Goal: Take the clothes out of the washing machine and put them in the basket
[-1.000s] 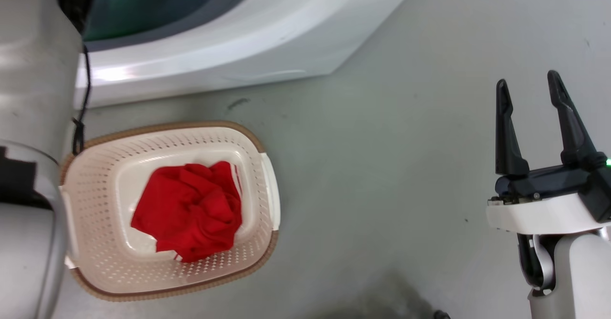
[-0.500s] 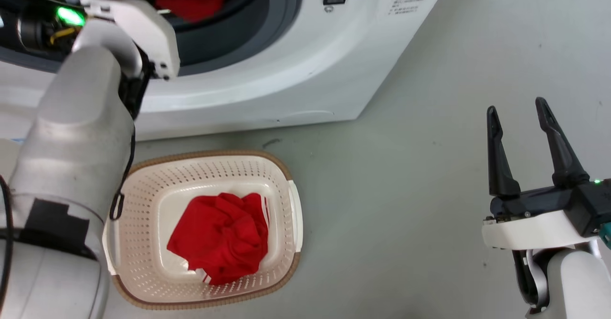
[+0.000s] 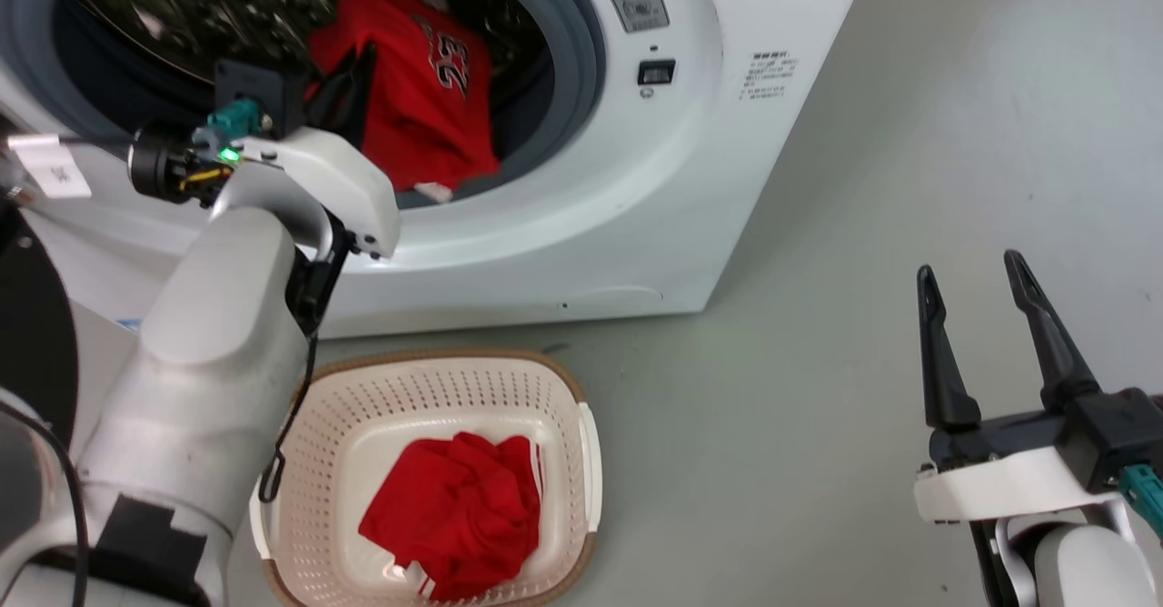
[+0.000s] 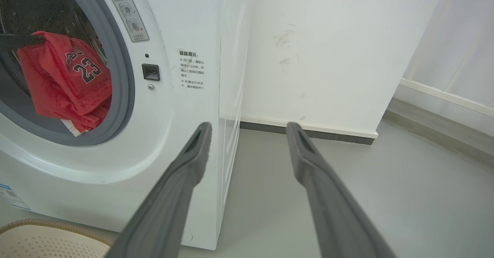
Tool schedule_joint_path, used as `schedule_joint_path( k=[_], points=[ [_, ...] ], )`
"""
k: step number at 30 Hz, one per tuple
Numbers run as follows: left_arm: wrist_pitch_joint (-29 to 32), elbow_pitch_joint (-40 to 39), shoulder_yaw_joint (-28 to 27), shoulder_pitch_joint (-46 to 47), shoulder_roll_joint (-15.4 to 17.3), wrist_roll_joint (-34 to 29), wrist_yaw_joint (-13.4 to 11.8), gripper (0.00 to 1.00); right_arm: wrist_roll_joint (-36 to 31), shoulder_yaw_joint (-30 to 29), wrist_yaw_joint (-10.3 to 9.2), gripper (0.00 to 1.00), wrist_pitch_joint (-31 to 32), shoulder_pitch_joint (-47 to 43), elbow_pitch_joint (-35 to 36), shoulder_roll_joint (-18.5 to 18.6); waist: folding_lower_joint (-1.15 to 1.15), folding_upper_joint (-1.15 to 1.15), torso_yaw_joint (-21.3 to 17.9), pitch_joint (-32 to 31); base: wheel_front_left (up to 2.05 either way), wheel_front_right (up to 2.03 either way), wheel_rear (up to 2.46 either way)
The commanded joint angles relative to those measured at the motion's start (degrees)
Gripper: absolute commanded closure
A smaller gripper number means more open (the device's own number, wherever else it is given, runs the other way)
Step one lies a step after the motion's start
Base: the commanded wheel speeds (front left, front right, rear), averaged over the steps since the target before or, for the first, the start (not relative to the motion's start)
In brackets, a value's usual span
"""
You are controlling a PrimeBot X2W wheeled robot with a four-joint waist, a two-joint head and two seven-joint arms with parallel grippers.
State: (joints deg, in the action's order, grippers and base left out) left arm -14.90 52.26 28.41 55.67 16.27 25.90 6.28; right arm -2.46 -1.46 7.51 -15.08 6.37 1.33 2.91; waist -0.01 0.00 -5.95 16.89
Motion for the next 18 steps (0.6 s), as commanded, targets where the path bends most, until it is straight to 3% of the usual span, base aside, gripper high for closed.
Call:
schedule_joint_path(
  k=[1, 18],
  points=[
    [-0.4, -1.8, -0.3, -1.8, 0.5, -0.4, -0.6, 1.00, -0.1, -0.2, -0.04, 0.00, -0.1, -1.0, -0.3, -0.1, 0.01, 0.00, 0.8, -2.0, 0.00, 0.00, 0.00],
    [3.6, -30.1, -0.7, -14.3, 4.7, -1.3, -7.9, 1.00, -0.2, -0.2, -0.04, 0.00, -0.1, -5.3, -1.0, -0.1, 0.01, 0.00, 3.9, -9.3, 0.00, 0.00, 0.00]
  ],
)
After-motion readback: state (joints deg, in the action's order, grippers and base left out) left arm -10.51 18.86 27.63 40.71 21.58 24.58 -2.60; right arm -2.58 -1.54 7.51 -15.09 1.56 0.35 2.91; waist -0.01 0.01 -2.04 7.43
